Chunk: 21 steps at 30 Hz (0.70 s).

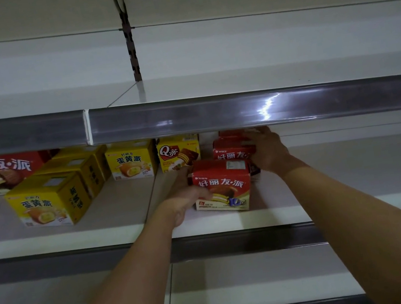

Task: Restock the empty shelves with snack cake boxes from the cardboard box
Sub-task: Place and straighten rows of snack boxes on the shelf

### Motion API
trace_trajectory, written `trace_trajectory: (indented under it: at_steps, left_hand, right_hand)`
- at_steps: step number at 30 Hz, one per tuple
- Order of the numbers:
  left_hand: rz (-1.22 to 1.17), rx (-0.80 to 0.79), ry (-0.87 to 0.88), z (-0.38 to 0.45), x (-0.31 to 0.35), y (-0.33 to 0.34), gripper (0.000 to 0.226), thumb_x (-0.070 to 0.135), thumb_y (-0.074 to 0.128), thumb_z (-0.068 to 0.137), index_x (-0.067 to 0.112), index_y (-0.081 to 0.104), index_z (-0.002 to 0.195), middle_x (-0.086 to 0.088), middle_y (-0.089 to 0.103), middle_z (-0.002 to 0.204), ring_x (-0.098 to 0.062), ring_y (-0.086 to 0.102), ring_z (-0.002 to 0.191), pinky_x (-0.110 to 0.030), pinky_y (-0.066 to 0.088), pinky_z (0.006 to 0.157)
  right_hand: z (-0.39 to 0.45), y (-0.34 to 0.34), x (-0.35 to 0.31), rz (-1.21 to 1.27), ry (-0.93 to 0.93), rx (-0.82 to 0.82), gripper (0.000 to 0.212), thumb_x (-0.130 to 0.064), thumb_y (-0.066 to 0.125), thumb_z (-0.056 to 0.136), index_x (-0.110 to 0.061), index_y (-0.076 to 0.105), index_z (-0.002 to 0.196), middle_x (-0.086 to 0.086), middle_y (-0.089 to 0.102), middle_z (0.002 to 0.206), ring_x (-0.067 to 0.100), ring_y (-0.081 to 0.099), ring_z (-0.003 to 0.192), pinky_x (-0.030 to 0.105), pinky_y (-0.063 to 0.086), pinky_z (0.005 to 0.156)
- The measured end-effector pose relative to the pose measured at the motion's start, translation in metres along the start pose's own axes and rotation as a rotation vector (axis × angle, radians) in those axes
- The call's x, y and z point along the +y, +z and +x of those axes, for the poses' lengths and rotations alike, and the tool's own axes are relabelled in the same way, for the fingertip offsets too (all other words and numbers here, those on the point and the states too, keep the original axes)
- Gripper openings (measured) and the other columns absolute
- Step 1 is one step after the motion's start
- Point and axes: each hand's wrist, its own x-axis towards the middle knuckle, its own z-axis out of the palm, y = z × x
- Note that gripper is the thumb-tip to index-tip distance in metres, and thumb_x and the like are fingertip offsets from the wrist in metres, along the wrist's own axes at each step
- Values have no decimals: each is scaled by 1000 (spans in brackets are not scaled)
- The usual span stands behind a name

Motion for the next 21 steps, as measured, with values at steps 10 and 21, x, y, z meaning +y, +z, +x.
trace_trajectory:
  at_steps: [10, 21]
  left_hand:
    - [130, -43, 90, 5, 10, 37, 82, -3, 77, 71, 21, 35, 137, -1, 56, 120, -17, 52, 112, -37, 46, 98]
    - [65, -148, 150, 21, 4, 48, 112, -3, 79, 70, 28, 8, 151, -2, 54, 131, -19, 50, 125, -31, 46, 96]
  right_hand:
    - [-7, -7, 11, 1059, 369, -179, 34, -5, 45, 99, -11, 52, 132, 12, 68, 104, 21, 66, 81, 33, 55, 72]
    - [-24, 20, 12, 1657, 578, -2, 68, -64, 34, 93, -11, 45, 134, 14, 62, 120, 28, 66, 90, 34, 55, 66]
